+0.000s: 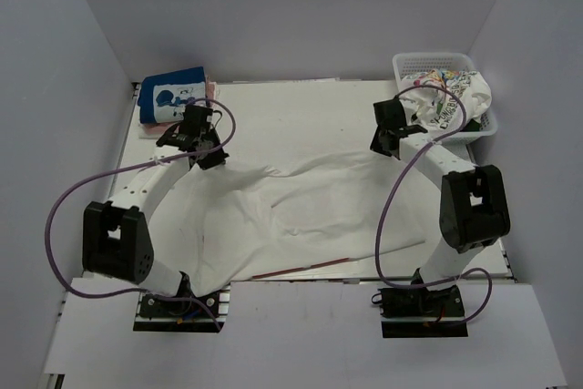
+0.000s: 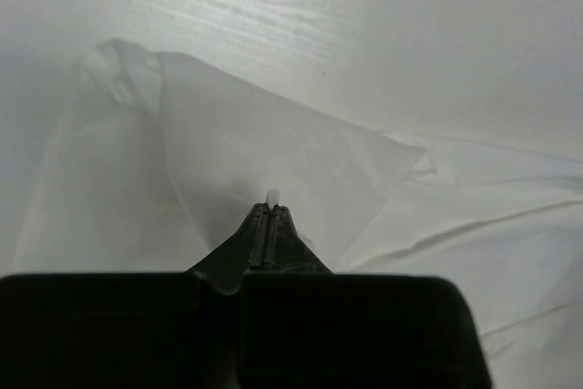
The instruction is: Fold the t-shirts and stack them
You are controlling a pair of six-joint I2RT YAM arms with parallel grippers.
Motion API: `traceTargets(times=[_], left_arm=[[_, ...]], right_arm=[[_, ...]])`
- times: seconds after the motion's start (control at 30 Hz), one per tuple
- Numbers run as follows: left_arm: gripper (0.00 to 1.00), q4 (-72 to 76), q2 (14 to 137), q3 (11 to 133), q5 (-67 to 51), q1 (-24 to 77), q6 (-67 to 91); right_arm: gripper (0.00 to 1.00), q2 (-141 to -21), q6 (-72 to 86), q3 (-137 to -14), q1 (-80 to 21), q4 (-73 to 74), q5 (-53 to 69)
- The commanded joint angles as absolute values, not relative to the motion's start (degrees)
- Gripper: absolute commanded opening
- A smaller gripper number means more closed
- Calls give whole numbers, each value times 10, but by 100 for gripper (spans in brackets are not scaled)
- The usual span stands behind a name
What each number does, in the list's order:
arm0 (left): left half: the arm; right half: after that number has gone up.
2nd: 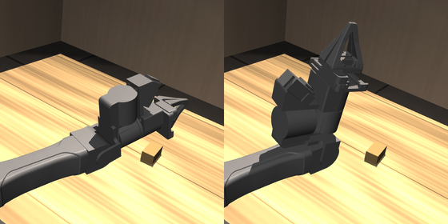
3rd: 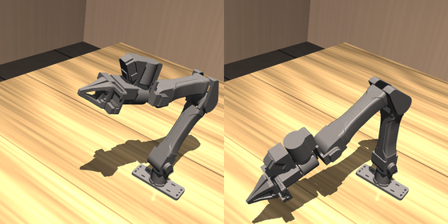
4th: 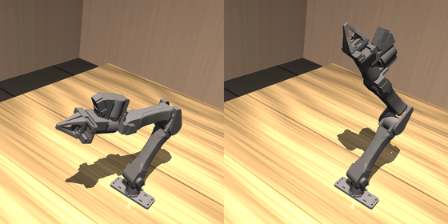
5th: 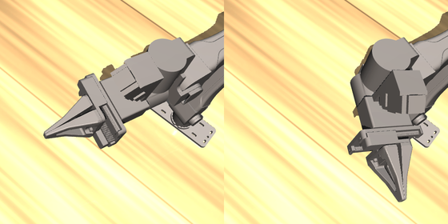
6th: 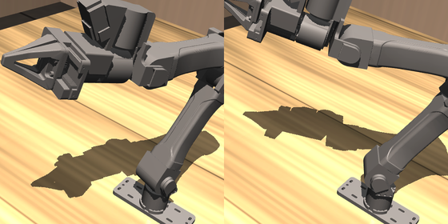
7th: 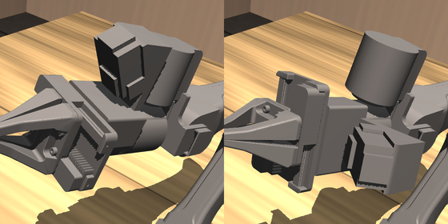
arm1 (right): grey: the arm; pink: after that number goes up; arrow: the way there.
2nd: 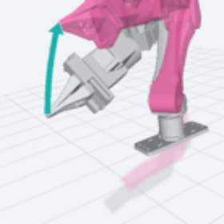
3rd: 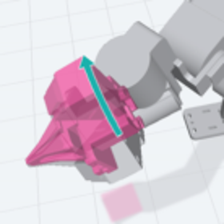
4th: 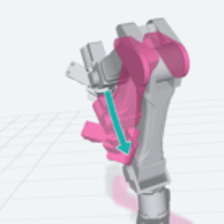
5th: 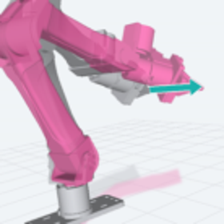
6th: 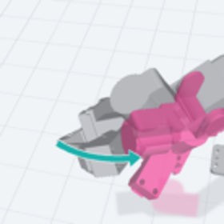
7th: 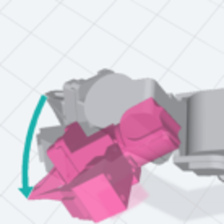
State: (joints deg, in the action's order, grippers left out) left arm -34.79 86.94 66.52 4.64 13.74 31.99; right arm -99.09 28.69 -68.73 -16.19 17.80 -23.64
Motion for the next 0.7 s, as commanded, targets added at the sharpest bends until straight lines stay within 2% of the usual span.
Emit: traceTargets(times=[0.0,0.37,0.67], left_arm=[[0,-374,796,621,2,139,351],[0,-496,613,482,-83,139,394],[0,-589,542,516,-59,139,405]], right_arm=[[0,-948,289,-650,-165,152,-230],[0,-825,303,-544,-166,163,-235],[0,-762,303,-529,-163,180,-243]])
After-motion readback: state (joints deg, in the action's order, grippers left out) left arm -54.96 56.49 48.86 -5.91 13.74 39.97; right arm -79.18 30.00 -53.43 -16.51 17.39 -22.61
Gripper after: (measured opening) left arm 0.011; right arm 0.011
